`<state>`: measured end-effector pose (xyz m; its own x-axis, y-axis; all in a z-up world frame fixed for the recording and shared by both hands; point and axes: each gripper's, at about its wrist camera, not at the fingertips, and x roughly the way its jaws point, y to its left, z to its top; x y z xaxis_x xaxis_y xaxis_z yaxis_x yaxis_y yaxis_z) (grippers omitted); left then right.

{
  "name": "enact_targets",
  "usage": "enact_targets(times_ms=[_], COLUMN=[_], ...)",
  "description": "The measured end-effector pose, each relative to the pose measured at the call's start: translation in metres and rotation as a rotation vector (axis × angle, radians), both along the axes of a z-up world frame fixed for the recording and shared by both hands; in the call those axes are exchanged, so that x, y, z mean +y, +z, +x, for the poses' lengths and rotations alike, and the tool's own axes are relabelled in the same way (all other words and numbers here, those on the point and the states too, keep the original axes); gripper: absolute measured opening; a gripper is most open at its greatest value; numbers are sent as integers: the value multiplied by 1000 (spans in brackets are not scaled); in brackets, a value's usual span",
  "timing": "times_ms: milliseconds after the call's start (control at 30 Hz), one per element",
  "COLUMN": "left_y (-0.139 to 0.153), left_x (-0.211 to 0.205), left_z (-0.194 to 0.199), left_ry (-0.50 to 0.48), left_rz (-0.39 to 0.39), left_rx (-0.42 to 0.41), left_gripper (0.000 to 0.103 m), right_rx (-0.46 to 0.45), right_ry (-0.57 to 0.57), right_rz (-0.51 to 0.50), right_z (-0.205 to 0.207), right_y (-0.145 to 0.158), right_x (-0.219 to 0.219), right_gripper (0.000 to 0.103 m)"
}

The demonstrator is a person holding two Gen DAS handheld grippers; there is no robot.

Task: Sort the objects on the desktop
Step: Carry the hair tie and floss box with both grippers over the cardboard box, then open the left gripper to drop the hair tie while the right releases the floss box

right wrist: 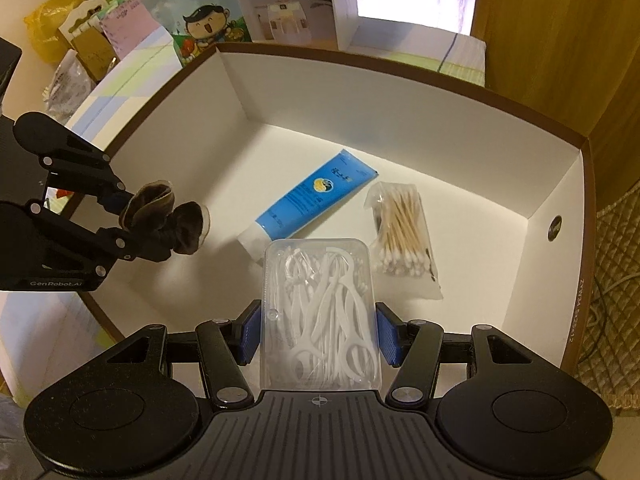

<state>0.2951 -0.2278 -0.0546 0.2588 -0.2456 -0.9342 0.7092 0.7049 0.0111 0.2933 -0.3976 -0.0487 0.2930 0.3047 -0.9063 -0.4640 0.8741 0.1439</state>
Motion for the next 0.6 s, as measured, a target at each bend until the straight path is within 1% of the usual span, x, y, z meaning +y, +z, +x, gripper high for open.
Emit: enact_targets(times_ms=[267, 433, 600], left_y=[-11, -18, -18], left_x=[-2, -1, -2], left_z=[5, 10, 9], left_ry=[21, 45, 48], left_rz=[25, 37, 43], left_rx=[24, 56, 53], left_gripper=[20, 22, 24], right_rx=[24, 29, 37], right_ry=[-17, -13, -13], right_rz=[-13, -14, -16], right_z=[5, 6, 6], right_y=[-7, -8, -11], right_x=[-3, -4, -3], right_gripper=[60, 60, 60])
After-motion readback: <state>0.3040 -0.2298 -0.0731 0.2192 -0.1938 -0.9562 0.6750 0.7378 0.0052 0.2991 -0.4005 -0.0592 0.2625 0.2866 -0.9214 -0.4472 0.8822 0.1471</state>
